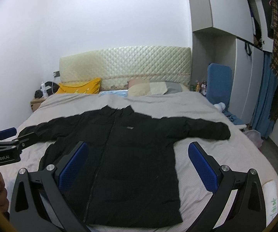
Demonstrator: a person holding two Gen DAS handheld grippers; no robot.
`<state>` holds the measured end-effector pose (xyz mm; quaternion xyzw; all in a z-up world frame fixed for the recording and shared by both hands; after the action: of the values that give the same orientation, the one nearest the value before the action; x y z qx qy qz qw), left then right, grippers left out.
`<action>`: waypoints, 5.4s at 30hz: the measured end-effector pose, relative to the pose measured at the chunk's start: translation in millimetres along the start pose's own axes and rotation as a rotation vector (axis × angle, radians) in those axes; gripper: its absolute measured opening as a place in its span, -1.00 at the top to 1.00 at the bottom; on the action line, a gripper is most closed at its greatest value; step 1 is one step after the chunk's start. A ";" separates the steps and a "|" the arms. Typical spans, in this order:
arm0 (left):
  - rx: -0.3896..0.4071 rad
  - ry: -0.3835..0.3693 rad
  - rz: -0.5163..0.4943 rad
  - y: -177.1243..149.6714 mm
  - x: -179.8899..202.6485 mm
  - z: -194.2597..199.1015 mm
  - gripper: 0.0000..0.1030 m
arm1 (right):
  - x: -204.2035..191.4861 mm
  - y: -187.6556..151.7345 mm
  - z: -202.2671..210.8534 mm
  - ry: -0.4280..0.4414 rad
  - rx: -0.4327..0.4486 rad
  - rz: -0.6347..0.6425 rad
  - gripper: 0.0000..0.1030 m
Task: Fold large clothes
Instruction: 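Move the right gripper to the jacket sleeve cuff and grasp it, then lift the sleeve with the right gripper and fold it across the jacket body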
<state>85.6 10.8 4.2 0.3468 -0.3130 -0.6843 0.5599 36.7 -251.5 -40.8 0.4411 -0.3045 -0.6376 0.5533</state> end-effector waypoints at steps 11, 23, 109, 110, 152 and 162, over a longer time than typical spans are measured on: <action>0.053 0.030 -0.028 55.0 -15.0 -40.4 -1.00 | 18.5 66.1 -34.9 -0.051 0.055 -0.011 -1.00; 0.022 -0.067 0.049 42.8 -30.2 -126.5 -1.00 | 63.0 63.2 -125.4 -0.155 0.224 -0.043 -1.00; -0.145 0.083 0.000 -23.7 -30.8 -240.2 -1.00 | 178.2 164.9 -254.9 -0.126 0.242 -0.344 0.78; -0.131 0.099 -0.011 -18.9 -32.4 -233.1 -1.00 | 160.6 167.5 -253.6 -0.109 0.242 -0.319 0.78; -0.048 0.121 0.235 -51.0 -153.1 -184.0 -1.00 | -235.4 -115.3 -381.6 0.192 -0.258 0.452 0.61; -0.038 0.119 0.235 -51.1 -146.0 -177.0 -1.00 | -208.5 -105.4 -351.8 0.263 -0.340 0.344 0.53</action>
<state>223.0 156.3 -119.2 0.3373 -0.3045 -0.5981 0.6601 306.8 8.1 -235.8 0.3625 -0.1889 -0.5138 0.7542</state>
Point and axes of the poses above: each gripper's, at about its wrist camera, not at the fingertips, and z roughly against the way its jaws point, x to its right, y to its top, the point moved 5 cm from there along -z, roughly the way its jaws point, and after that the axes turned 12 degrees about -z, right-handed, at the moved point
